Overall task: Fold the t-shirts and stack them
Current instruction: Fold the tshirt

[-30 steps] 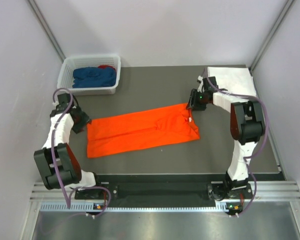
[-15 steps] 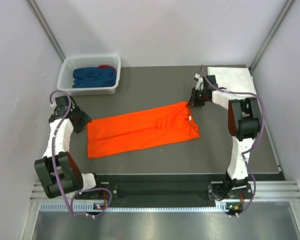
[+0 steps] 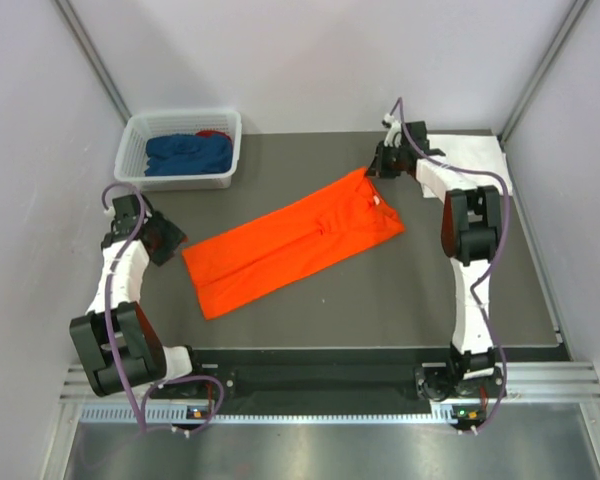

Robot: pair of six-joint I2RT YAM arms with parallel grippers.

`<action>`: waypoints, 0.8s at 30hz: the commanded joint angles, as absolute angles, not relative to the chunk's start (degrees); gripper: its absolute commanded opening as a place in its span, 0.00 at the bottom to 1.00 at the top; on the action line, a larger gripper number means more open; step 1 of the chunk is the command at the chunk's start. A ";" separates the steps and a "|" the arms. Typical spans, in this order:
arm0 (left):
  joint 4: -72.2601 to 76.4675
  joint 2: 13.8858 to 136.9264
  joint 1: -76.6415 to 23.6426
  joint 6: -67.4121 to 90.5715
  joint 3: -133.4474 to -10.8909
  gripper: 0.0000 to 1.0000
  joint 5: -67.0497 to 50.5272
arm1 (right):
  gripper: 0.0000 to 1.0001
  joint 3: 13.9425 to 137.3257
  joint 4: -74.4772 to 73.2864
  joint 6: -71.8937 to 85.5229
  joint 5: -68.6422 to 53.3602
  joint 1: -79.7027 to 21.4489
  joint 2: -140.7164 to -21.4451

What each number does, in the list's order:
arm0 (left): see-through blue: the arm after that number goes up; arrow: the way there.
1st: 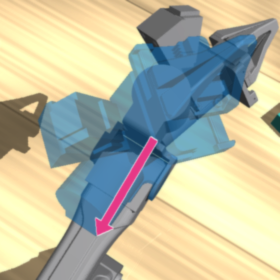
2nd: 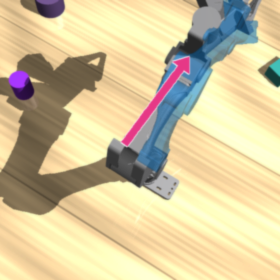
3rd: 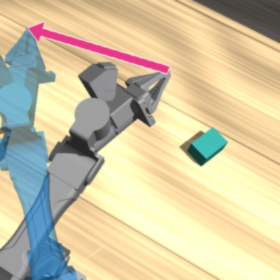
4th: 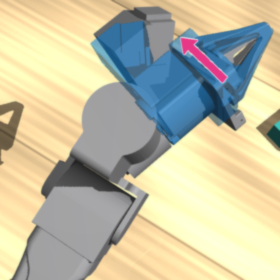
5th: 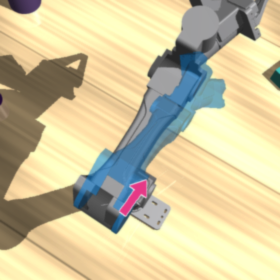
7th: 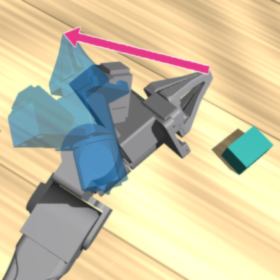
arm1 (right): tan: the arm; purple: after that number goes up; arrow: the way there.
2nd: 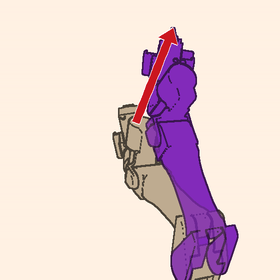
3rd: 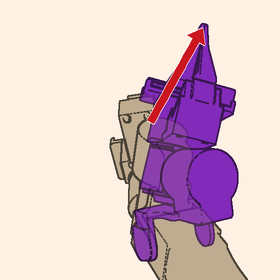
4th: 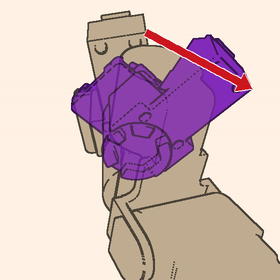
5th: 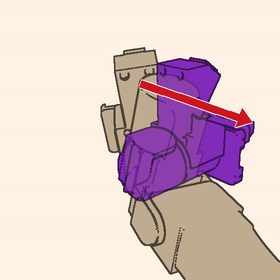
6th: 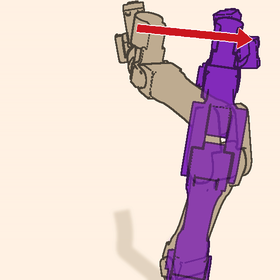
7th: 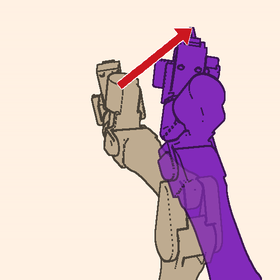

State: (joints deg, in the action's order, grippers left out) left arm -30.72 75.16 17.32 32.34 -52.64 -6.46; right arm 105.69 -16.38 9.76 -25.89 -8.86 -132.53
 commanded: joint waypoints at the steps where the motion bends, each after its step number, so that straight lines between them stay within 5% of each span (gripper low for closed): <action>1: -26.02 74.62 17.40 34.80 -50.81 0.58 -4.76 | 0.00 113.89 -14.34 10.72 -27.07 -8.35 -135.69; 16: -22.24 77.52 17.49 38.93 -41.49 0.59 -10.36 | 0.09 130.59 0.97 22.76 -26.64 -8.61 -148.97; 24: -21.62 75.42 17.32 40.08 -37.62 0.59 -12.74 | 0.48 126.31 -4.38 25.05 -16.71 -8.61 -141.96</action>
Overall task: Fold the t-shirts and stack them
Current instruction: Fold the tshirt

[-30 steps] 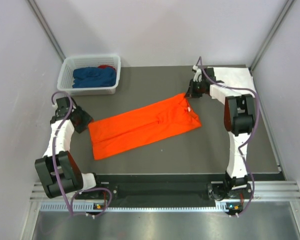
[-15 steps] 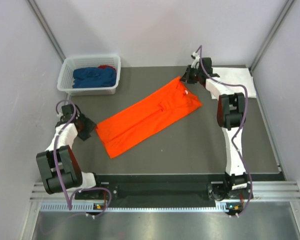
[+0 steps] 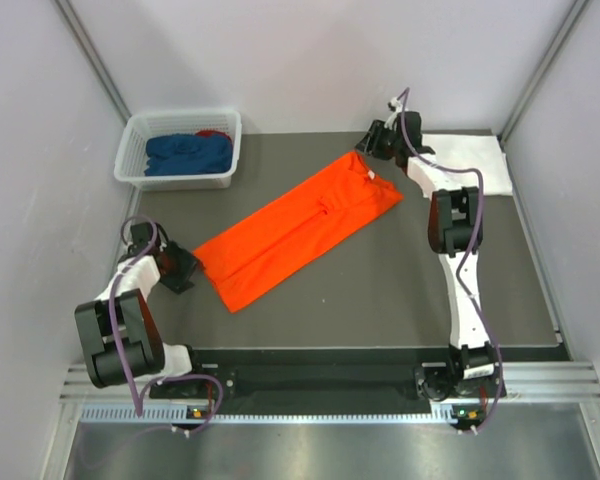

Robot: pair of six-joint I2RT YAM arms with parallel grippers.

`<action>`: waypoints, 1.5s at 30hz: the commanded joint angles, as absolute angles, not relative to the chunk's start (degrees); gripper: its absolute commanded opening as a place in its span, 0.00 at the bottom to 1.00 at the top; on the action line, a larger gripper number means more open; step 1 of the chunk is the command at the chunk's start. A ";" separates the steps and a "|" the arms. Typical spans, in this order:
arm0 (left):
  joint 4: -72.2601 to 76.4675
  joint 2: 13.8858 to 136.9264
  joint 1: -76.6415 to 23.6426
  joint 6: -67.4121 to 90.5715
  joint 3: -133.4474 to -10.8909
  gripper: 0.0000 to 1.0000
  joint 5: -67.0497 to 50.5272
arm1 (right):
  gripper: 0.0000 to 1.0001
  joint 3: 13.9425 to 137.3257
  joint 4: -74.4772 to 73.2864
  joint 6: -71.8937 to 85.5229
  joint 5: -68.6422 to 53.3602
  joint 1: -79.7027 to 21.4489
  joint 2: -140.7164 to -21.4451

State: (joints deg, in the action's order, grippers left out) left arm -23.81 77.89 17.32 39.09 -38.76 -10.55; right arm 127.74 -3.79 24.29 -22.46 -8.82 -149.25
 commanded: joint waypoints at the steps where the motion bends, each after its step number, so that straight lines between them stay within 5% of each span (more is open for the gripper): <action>1: -21.53 74.98 17.23 40.25 -36.83 0.59 -13.18 | 0.50 125.86 -5.96 25.05 -14.70 -8.61 -139.42; 4: -22.84 72.69 16.53 40.43 -35.78 0.59 -12.58 | 0.63 125.07 -13.58 27.14 -11.09 -7.74 -134.59; 11: -29.36 68.04 13.63 41.48 -34.55 0.60 -8.08 | 0.64 100.16 -20.92 38.05 -5.19 -5.01 -117.88; 20: -30.50 62.84 3.18 46.31 -33.22 0.57 -5.28 | 0.55 84.65 -19.25 45.17 -1.67 -4.75 -111.53; 40: -32.08 62.49 -2.46 49.92 -30.15 0.54 1.67 | 0.43 79.10 -10.02 48.87 -2.02 -4.66 -117.94; 45: -32.78 61.00 -2.64 47.56 -32.77 0.54 0.26 | 0.24 80.59 -9.76 46.76 -0.88 -4.40 -120.14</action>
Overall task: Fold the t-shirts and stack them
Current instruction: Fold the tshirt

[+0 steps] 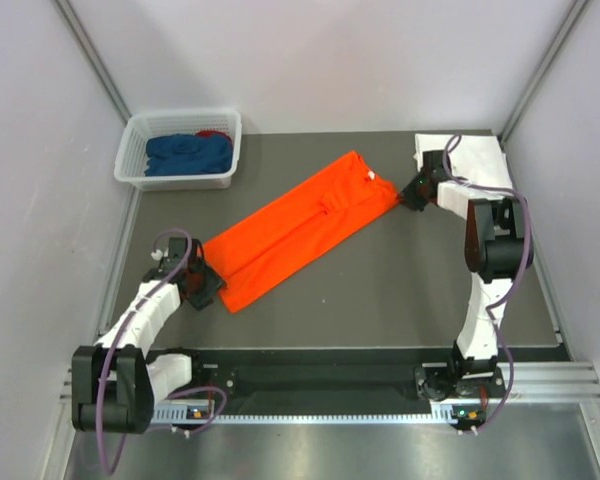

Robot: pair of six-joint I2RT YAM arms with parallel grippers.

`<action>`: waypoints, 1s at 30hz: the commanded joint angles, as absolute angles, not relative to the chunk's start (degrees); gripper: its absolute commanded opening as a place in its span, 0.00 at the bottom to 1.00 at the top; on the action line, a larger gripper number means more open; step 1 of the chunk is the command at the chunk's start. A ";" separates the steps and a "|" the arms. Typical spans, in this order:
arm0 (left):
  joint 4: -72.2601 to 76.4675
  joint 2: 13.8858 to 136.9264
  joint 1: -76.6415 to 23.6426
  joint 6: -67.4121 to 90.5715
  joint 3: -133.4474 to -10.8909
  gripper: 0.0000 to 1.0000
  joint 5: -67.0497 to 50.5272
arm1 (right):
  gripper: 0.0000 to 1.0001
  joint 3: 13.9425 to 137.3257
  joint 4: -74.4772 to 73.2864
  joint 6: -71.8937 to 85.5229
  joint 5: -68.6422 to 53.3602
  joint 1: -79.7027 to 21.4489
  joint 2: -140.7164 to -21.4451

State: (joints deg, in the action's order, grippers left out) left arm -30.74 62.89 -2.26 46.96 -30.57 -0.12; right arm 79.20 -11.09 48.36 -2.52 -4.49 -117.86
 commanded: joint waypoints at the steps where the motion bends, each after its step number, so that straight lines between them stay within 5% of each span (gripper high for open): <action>1: -32.96 60.91 -2.64 47.46 -33.57 0.54 0.26 | 0.19 80.94 -9.76 46.41 -0.88 -4.39 -120.41; 5: -32.96 61.61 -2.64 47.37 -35.33 0.54 -3.24 | 0.00 82.18 -9.32 45.18 -0.62 -4.22 -121.55; 21: -30.77 63.54 -2.99 40.62 -41.48 0.55 -4.22 | 0.00 102.29 -12.02 34.38 -10.28 -0.53 -134.38; 30: -26.97 81.54 -1.41 31.82 -53.14 0.57 -2.02 | 0.00 116.27 -14.24 32.43 -14.32 1.67 -142.02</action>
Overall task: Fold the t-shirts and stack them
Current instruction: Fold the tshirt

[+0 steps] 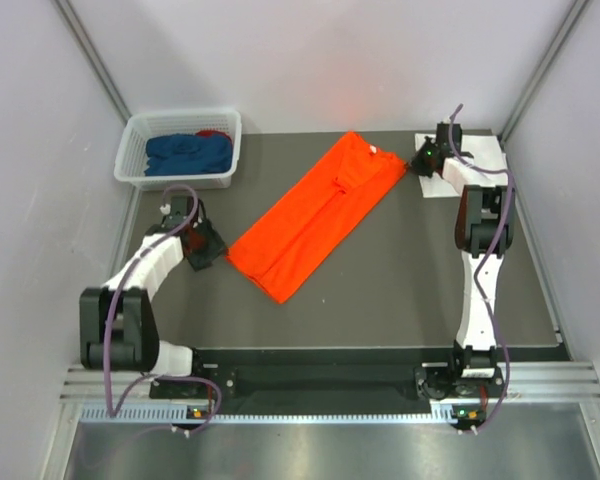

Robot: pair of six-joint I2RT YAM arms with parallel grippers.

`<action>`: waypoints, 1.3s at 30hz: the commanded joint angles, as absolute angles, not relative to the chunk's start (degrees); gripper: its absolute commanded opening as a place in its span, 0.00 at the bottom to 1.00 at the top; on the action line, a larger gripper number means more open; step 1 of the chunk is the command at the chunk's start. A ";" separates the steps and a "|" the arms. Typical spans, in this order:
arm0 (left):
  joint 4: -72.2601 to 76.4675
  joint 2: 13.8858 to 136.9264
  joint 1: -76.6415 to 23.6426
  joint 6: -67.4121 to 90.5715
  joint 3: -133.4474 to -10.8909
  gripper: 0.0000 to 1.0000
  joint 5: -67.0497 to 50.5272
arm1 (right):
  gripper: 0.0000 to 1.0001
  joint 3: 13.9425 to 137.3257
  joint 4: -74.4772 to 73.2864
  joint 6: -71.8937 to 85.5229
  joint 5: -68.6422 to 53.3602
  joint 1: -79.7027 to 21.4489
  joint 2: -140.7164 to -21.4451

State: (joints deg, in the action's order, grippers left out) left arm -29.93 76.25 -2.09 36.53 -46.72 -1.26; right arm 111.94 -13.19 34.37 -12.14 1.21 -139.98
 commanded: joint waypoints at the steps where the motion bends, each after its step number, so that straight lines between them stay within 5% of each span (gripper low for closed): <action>1: -28.46 83.91 -0.97 30.51 -55.17 0.57 -2.28 | 0.00 116.98 -14.24 32.52 -14.67 1.67 -142.29; 9: -28.82 96.05 -0.44 19.79 -65.12 0.57 -12.64 | 0.03 122.77 -13.71 31.38 -15.38 1.58 -145.36; 20: -33.31 103.62 -0.44 13.36 -68.29 0.56 -16.53 | 0.62 102.85 -9.93 37.51 -13.89 0.44 -126.93; 33: -36.56 106.96 -0.44 12.83 -68.02 0.49 -13.54 | 0.58 77.99 -10.44 43.24 -13.46 -8.33 -111.03; 39: -37.00 106.18 -0.44 12.57 -67.94 0.34 -13.71 | 0.56 60.33 -6.79 52.89 -11.26 -20.53 -98.64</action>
State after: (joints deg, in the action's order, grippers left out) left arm -34.87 105.43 -0.58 13.52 -67.90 -15.05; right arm 66.43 -9.85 46.50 -12.67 -14.06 -107.31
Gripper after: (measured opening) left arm 0.354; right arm 0.566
